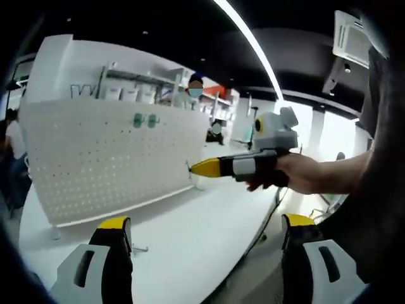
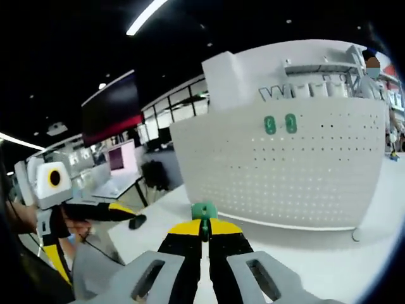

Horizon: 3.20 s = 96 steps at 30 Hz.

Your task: Insert the hook assembly into the mounting plate slot until the hook locks in place.

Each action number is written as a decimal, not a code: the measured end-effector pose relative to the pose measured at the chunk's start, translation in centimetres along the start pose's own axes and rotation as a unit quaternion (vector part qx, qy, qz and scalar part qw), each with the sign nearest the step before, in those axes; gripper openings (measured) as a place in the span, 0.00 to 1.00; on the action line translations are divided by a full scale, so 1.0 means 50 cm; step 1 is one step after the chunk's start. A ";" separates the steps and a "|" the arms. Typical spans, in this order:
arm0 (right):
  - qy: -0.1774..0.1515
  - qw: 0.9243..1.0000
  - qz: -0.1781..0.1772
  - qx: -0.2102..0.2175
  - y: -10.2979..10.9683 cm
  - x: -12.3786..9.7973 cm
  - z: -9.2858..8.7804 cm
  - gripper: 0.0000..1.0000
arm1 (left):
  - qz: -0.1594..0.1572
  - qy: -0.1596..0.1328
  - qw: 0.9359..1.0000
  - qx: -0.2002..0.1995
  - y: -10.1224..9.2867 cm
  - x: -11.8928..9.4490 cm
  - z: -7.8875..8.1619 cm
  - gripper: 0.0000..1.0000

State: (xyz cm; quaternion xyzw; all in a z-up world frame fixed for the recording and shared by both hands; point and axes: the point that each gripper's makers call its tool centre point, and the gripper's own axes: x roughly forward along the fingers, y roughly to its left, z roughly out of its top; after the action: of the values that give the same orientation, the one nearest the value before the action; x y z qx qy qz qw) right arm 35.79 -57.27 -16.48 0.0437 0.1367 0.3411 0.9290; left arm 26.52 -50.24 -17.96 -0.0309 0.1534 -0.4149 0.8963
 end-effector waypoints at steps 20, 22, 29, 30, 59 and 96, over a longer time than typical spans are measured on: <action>-0.067 0.993 -0.082 -0.051 -0.082 0.043 0.116 0.00 | 0.004 0.009 1.000 -0.010 0.037 -0.019 -0.012 1.00; -0.070 0.992 -0.087 -0.053 -0.092 0.049 0.124 0.00 | 0.003 0.003 1.000 -0.019 0.040 -0.020 -0.006 1.00; -0.088 0.988 -0.114 -0.056 -0.146 0.066 0.160 0.00 | 0.005 0.008 1.000 -0.018 0.043 -0.021 -0.011 1.00; -0.091 0.987 -0.118 -0.056 -0.157 0.069 0.166 0.00 | 0.005 0.014 1.000 -0.018 0.043 -0.022 -0.016 1.00; -0.119 0.971 -0.190 -0.087 -0.337 0.105 0.268 0.00 | 0.004 -0.015 0.998 -0.068 0.074 -0.020 0.024 0.98; -0.160 0.955 -0.239 -0.069 -0.463 0.161 0.320 0.01 | 0.055 -0.008 0.997 -0.056 0.117 -0.030 0.011 0.92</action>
State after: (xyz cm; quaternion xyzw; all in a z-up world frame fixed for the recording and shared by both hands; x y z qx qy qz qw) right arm 60.60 -69.58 -7.00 -0.0005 -0.0314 0.1057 0.9939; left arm 30.06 -45.31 -18.11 -0.0758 0.1707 -0.3551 0.9160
